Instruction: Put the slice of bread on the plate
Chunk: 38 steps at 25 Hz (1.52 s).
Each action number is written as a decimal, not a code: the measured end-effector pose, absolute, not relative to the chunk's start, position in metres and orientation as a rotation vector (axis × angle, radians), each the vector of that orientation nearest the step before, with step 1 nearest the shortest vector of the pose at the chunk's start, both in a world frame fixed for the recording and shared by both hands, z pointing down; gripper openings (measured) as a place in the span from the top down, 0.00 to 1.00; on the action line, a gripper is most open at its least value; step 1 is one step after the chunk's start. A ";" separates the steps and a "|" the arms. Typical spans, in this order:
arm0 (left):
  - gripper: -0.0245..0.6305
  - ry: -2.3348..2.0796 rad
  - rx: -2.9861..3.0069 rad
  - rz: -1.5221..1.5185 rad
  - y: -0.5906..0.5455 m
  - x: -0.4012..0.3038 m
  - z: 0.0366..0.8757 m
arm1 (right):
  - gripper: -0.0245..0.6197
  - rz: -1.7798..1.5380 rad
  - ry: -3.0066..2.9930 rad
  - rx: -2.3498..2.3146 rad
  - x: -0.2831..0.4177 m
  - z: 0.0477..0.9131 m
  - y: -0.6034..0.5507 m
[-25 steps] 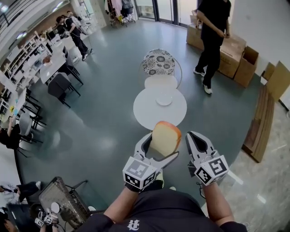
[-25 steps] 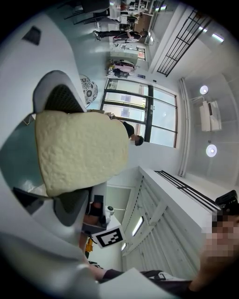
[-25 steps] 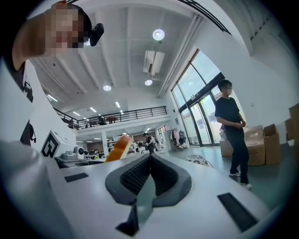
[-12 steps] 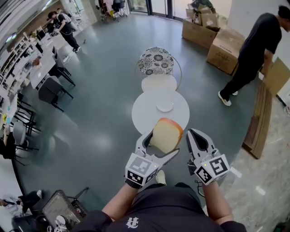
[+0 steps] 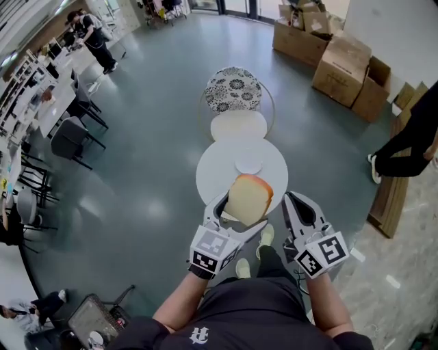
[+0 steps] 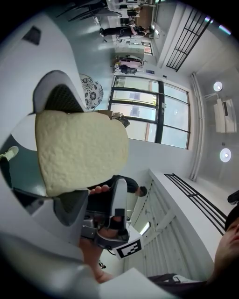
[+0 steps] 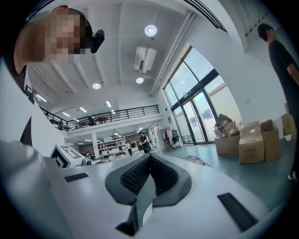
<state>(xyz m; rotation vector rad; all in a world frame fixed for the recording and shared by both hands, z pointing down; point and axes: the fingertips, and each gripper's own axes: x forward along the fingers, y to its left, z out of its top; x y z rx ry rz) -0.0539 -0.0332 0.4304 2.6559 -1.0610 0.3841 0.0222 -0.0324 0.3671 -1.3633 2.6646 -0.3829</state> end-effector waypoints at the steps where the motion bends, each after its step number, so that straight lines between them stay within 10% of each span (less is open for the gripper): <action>1: 0.17 -1.065 2.648 0.388 -0.043 -0.053 0.433 | 0.95 -0.391 2.667 -1.356 0.023 0.369 -0.043; 38: 0.17 -1.110 2.348 0.766 -0.308 -0.031 0.695 | 0.95 -0.722 2.704 -1.291 0.050 0.524 -0.314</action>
